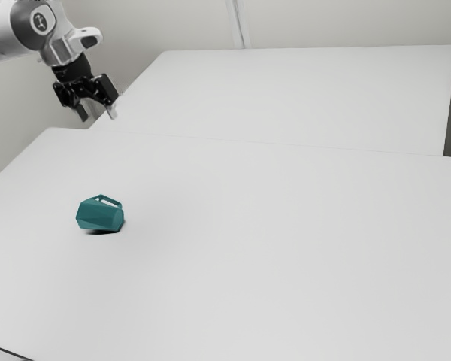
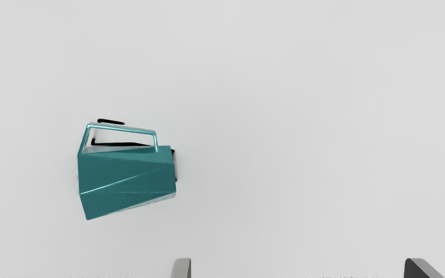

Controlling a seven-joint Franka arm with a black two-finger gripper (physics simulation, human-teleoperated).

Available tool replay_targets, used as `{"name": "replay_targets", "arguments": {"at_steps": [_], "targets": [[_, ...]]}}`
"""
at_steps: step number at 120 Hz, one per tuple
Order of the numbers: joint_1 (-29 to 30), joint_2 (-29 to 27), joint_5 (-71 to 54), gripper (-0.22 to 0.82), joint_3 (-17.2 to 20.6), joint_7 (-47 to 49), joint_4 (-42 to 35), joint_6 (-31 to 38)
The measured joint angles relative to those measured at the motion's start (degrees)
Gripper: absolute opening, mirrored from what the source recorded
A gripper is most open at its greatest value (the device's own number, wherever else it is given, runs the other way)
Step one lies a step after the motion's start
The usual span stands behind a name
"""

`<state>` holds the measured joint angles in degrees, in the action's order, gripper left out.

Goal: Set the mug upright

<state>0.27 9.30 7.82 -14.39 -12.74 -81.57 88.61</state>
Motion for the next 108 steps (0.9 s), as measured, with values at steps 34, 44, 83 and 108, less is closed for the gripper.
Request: {"name": "replay_targets", "arguments": {"at_steps": [34,44,83,108], "targets": [[13.3,0.6,17.7,0.6,-6.0,-11.3,-3.9,-2.5],[17.0,3.1,22.1,0.6,-6.7,-15.5,-4.1,-3.8],[26.8,17.4,31.0,0.6,-5.6,-30.6,-2.7,-6.2],[27.0,21.9,33.5,0.6,-4.5,-37.6,-3.3,-6.1]]}}
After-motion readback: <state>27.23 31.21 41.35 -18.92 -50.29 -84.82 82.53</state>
